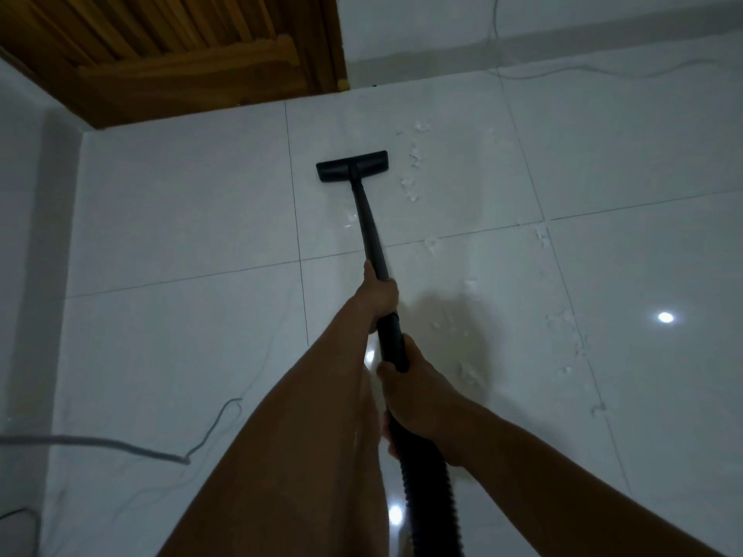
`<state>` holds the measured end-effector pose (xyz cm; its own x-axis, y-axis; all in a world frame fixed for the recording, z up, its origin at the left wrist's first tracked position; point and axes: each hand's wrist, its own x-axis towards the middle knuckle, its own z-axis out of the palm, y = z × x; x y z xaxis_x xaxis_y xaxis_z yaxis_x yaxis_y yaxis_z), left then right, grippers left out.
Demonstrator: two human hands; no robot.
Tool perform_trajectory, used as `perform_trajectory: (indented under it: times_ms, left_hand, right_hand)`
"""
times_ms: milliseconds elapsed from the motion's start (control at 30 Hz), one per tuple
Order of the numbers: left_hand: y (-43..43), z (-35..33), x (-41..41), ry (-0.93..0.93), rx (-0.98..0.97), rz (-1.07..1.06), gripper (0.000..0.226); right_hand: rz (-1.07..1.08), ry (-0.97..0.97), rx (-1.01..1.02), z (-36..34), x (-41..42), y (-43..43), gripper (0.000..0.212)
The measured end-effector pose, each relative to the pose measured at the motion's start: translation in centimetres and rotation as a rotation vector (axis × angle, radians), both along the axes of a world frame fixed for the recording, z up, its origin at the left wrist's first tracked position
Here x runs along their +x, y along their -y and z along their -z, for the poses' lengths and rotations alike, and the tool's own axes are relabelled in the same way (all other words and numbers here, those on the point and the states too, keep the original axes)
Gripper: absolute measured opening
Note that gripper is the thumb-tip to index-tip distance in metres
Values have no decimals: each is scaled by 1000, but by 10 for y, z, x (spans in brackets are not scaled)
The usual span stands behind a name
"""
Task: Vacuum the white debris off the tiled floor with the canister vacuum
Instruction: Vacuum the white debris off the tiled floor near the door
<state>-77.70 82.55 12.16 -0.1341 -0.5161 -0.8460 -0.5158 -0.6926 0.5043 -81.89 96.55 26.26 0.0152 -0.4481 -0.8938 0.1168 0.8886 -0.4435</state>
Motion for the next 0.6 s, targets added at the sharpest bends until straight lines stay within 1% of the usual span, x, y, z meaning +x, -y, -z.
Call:
perform_trajectory:
  times_ms: [67, 233, 333, 367, 467, 600]
  left_hand:
    - [-32, -3, 4, -3, 0, 4, 70]
    - [-110, -12, 17, 18, 12, 24, 72]
    - [-148, -16, 30, 12, 29, 13, 73]
    - [-161, -18, 35, 8, 35, 3, 73]
    - [-198, -20, 48, 3, 49, -16, 70]
    - [-247, -16, 67, 22, 62, -16, 67]
  right_hand:
    - [3, 2, -7, -7, 1, -31, 39]
    - [-40, 18, 11, -13, 12, -106, 50]
    - [-118, -50, -4, -16, 24, -145, 58]
    - [-102, -45, 3, -19, 27, -157, 59]
    - [-56, -35, 19, -30, 39, -193, 57]
    - [-23, -39, 10, -26, 59, -245, 51]
